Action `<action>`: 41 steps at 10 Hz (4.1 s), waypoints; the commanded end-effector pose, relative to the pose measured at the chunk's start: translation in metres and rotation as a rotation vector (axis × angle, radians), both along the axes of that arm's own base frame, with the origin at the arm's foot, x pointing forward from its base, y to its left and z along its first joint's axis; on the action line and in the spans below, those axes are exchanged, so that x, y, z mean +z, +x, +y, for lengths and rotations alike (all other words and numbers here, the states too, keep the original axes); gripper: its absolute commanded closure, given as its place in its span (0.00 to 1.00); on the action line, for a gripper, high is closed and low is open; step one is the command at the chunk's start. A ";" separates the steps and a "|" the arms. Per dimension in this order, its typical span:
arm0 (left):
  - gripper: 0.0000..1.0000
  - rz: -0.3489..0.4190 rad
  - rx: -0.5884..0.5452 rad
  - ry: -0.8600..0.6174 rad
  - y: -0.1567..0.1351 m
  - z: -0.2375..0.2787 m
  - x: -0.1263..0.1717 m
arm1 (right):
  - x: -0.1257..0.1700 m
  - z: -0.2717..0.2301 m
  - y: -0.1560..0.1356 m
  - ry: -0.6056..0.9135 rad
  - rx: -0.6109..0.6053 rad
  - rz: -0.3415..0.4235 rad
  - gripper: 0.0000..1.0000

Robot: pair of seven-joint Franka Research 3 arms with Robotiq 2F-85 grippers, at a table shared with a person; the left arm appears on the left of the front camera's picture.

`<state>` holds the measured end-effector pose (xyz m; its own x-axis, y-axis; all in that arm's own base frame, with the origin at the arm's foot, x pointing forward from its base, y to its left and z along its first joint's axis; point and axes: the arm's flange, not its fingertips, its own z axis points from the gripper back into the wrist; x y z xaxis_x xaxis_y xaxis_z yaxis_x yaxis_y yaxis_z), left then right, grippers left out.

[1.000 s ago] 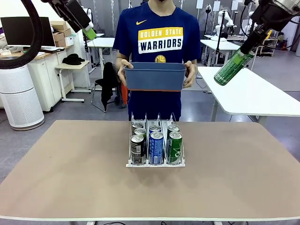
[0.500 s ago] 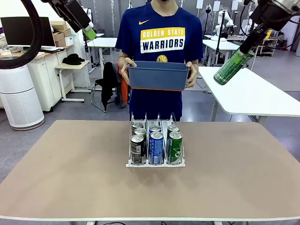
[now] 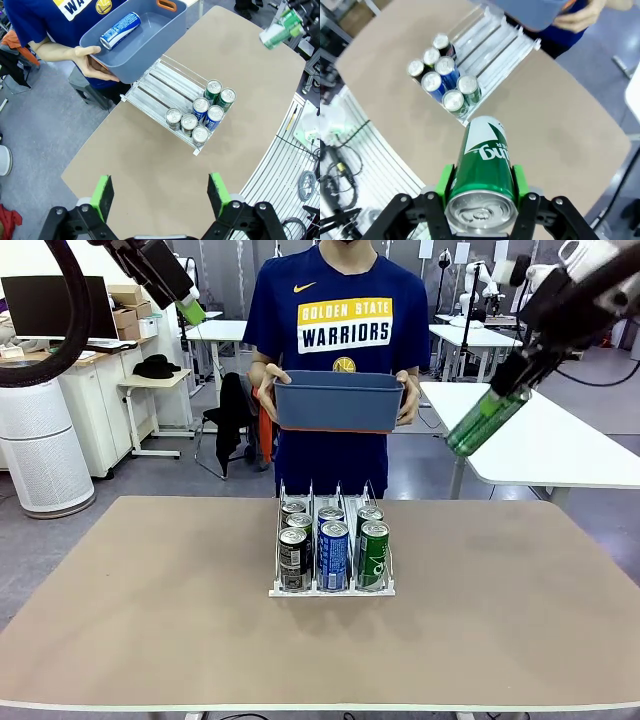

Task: Fill the beverage cans into the dispenser.
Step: Place the picked Sprite in the line of the Automatic Can Dispenser with the same cans.

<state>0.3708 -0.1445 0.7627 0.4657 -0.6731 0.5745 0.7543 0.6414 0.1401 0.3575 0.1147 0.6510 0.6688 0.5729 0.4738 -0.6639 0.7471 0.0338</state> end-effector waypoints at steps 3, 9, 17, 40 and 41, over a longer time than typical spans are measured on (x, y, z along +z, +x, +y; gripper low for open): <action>0.00 0.008 0.003 -0.001 -0.001 0.001 -0.001 | -0.073 0.031 -0.028 -0.048 -0.074 -0.085 0.42; 0.00 0.008 0.003 -0.001 -0.001 0.001 -0.001 | -0.150 0.070 -0.020 -0.080 -0.033 0.023 0.42; 0.00 0.008 0.003 -0.001 -0.001 0.001 -0.001 | -0.175 0.094 -0.016 -0.144 -0.211 0.077 0.42; 0.00 0.008 0.003 -0.001 -0.001 0.001 -0.001 | -0.212 0.157 0.033 -0.070 -0.147 0.010 0.42; 0.00 0.008 0.003 -0.001 -0.001 0.001 -0.001 | -0.211 0.157 0.039 -0.066 -0.123 0.018 0.42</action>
<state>0.3707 -0.1445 0.7628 0.4655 -0.6731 0.5747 0.7543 0.6414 0.1402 0.3817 0.2580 0.4396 0.7832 0.5065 0.3606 -0.5329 0.8456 -0.0302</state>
